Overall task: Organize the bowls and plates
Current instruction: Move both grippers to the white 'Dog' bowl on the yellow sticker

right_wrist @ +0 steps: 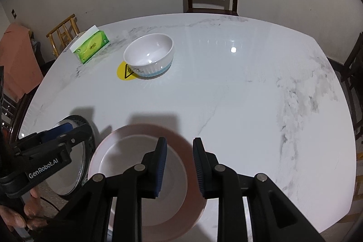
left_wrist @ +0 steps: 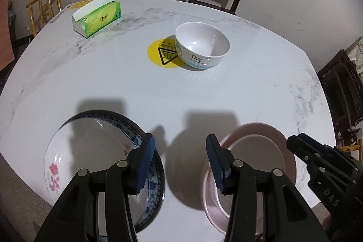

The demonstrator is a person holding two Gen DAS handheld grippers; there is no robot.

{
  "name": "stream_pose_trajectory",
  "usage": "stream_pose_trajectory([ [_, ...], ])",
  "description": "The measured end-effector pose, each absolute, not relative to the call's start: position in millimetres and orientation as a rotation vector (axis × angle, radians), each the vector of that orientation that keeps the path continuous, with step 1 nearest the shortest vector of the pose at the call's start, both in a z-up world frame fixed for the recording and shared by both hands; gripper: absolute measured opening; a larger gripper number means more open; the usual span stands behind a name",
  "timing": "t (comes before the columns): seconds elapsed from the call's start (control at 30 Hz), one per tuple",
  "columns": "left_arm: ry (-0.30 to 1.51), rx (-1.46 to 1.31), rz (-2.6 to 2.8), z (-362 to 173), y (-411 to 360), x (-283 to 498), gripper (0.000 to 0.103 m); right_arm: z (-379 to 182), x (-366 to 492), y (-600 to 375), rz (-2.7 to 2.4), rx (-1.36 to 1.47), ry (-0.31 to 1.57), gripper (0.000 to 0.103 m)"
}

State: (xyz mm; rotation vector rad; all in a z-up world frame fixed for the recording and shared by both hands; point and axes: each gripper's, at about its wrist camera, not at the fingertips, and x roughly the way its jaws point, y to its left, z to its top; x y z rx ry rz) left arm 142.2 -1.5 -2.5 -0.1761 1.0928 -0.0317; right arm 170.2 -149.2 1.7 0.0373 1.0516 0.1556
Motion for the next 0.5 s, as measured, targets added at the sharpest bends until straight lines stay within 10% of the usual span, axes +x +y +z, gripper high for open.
stream_pose_trajectory([
  [0.5, 1.111, -0.146, 0.012, -9, 13, 189, 0.043, -8, 227, -156, 0.148, -0.037, 1.087, 0.024],
])
